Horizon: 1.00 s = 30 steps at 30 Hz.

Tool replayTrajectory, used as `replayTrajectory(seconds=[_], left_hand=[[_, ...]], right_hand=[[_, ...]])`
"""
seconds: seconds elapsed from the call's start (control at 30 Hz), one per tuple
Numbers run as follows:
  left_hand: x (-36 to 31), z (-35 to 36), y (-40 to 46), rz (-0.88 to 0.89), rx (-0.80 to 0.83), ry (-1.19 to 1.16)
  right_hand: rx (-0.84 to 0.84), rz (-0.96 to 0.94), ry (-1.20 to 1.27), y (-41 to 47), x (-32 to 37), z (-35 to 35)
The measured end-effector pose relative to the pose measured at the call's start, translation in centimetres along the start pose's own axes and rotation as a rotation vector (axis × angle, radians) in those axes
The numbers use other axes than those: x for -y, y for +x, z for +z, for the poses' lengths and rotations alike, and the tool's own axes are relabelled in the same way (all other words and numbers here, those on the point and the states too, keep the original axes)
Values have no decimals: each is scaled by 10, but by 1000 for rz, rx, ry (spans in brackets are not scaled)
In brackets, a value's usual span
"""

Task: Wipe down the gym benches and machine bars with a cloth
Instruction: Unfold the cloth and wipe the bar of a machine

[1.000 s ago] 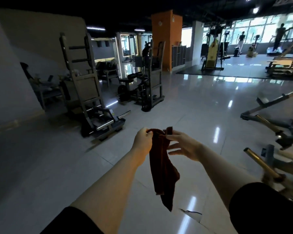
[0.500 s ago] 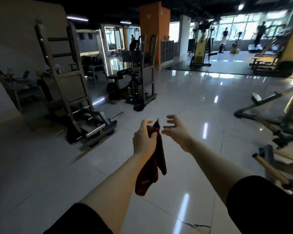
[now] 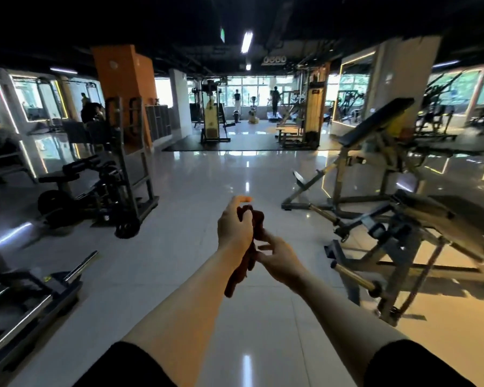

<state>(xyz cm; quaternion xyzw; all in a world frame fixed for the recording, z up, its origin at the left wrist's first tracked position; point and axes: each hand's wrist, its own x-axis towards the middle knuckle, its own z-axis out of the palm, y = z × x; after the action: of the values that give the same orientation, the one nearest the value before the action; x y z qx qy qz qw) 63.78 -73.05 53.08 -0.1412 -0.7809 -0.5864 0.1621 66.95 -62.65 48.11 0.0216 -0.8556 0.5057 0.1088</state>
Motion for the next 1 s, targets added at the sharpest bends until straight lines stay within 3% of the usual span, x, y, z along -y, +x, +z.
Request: replayTrajectory(seconds=[0.17, 0.3, 0.47, 0.63, 0.87, 0.93, 1.0], left_hand=[[29, 63, 51, 15, 148, 22], [55, 105, 103, 52, 265, 193], [79, 157, 170, 36, 434, 287], [104, 204, 214, 26, 667, 130], [149, 242, 295, 22, 1017, -274], [158, 253, 321, 20, 1124, -248], [168, 270, 343, 173, 1083, -39]], right_hand=[[-254, 165, 164, 56, -39, -27], [-282, 134, -4, 112, -84, -64], [-168, 156, -124, 171, -106, -100], [-202, 323, 13, 218, -146, -122], [-407, 482, -222, 271, -184, -117], [-517, 524, -276, 284, -184, -118], [-560, 541, -372, 295, -182, -124]])
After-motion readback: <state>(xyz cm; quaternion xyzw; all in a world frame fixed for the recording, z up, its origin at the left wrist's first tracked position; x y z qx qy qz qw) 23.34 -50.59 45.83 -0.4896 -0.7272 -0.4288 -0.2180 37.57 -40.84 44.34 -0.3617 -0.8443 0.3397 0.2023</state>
